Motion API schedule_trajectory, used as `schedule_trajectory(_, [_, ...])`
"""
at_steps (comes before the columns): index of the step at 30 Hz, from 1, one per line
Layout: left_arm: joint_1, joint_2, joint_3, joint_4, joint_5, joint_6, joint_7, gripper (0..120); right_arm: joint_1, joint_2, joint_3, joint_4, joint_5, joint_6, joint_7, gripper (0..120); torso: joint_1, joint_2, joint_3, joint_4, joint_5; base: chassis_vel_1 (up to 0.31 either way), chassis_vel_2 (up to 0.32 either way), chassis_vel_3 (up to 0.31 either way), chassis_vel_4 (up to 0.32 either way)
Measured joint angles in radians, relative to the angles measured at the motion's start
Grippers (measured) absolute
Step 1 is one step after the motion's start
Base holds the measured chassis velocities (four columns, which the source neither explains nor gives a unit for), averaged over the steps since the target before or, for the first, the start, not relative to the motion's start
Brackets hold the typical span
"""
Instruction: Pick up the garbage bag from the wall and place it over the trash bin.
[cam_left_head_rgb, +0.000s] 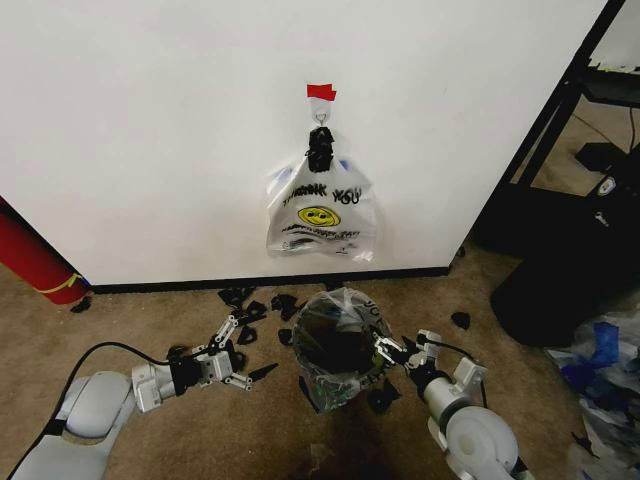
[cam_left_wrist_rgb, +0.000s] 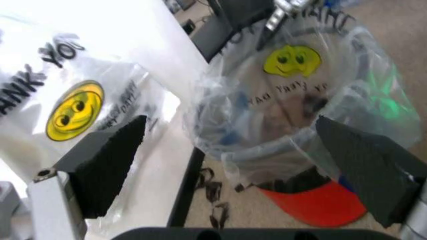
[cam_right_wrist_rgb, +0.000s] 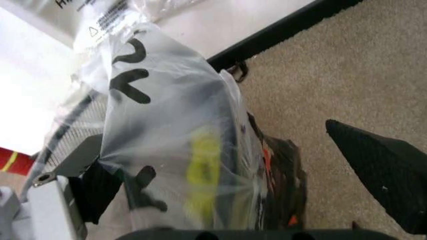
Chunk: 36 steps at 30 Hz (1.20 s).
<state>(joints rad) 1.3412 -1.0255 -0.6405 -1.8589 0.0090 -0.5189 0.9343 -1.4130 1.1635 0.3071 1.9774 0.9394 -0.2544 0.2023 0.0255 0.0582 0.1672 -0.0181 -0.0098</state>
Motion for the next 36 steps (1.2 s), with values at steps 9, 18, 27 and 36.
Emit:
schedule_trajectory(9, [-0.01, -0.005, 0.13, -0.005, -0.204, 0.063, -0.285, 100, -0.003, -0.014, 0.017, -0.055, -0.04, 0.0, -0.067, 100, 0.0, 0.0, 0.0, -0.0002, 0.0, 0.0, 0.0, 0.0, 0.0])
schedule_trajectory(18, [-0.038, -0.019, 0.295, -0.038, -0.377, 0.12, -0.486, 100, 0.023, 0.004, 0.015, -0.023, 0.066, -0.007, 0.016, 100, 0.0, 0.0, 0.0, 0.0001, 0.0001, 0.0, 0.0, 0.0, 0.0])
schedule_trajectory(27, [-0.122, -0.045, 0.398, 0.009, -0.281, 0.142, -0.497, 100, 0.043, 0.005, -0.013, -0.025, 0.063, -0.042, 0.047, 100, 0.0, 0.0, 0.0, -0.0001, -0.0001, 0.0, 0.0, 0.0, 0.0])
schedule_trajectory(36, [-0.399, 0.017, 0.575, 0.174, -0.23, 0.103, -0.372, 100, 0.061, -0.007, -0.024, -0.039, 0.061, -0.061, 0.033, 100, 0.0, 0.0, 0.0, -0.0001, -0.0001, 0.0, 0.0, 0.0, 0.0])
